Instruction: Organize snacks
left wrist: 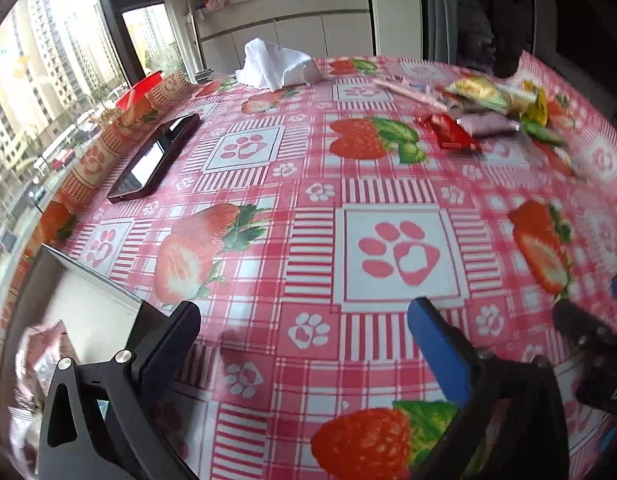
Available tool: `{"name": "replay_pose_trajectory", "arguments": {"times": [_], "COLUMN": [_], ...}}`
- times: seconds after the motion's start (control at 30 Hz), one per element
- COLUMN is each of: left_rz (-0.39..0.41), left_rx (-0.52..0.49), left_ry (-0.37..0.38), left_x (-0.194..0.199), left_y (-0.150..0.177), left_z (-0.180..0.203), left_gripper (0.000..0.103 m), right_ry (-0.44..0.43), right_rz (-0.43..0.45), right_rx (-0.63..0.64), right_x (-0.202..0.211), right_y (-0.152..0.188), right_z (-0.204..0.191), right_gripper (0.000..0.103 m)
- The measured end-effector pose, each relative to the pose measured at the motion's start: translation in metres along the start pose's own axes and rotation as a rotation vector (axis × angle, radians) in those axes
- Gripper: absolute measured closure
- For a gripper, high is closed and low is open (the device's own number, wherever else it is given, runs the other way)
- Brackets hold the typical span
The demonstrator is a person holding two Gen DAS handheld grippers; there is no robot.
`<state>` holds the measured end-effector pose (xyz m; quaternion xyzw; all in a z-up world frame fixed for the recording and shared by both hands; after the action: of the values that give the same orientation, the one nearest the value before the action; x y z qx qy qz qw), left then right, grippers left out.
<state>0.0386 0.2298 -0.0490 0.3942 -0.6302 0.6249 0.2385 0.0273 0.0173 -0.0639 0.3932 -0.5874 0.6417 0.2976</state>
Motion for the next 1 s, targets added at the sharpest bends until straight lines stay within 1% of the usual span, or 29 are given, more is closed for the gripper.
{"name": "replay_pose_trajectory", "arguments": {"times": [0.03, 0.07, 0.17, 0.2, 0.47, 1.0], "left_rz": [-0.028, -0.023, -0.025, -0.025, -0.025, -0.024], "left_rx": [0.057, 0.062, 0.064, 0.062, 0.062, 0.062], "left_ry": [0.051, 0.034, 0.041, 0.041, 0.041, 0.040], "left_x": [-0.007, -0.008, -0.008, -0.007, -0.007, -0.008], "left_y": [-0.002, -0.005, -0.009, -0.008, -0.008, -0.008], "left_z": [-0.001, -0.002, -0.001, -0.001, -0.001, -0.001], "left_gripper": [0.000, 0.000, 0.000, 0.000, 0.000, 0.000], "right_ry": [-0.007, -0.008, 0.016, 0.024, 0.024, 0.025], "right_rz": [0.041, 0.067, 0.069, 0.070, 0.069, 0.070], "right_rx": [0.012, 0.014, -0.016, -0.027, -0.028, -0.031], "right_x": [-0.002, -0.005, -0.009, -0.009, -0.007, -0.008], "right_y": [-0.003, -0.006, -0.013, -0.011, -0.009, -0.009], "right_z": [-0.001, 0.000, -0.012, -0.010, -0.002, -0.001], "right_gripper": [0.000, 0.000, 0.000, 0.000, 0.000, 0.000]}}
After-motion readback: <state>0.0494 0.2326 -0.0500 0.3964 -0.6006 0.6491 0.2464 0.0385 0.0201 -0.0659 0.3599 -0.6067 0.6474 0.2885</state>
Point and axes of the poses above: each gripper's, at about its wrist camera, not at the fingertips, and x roughly against the way its jaws point, z to its right, y to its underside, the point moved 8 cm from there along -x, roughly the way its jaws point
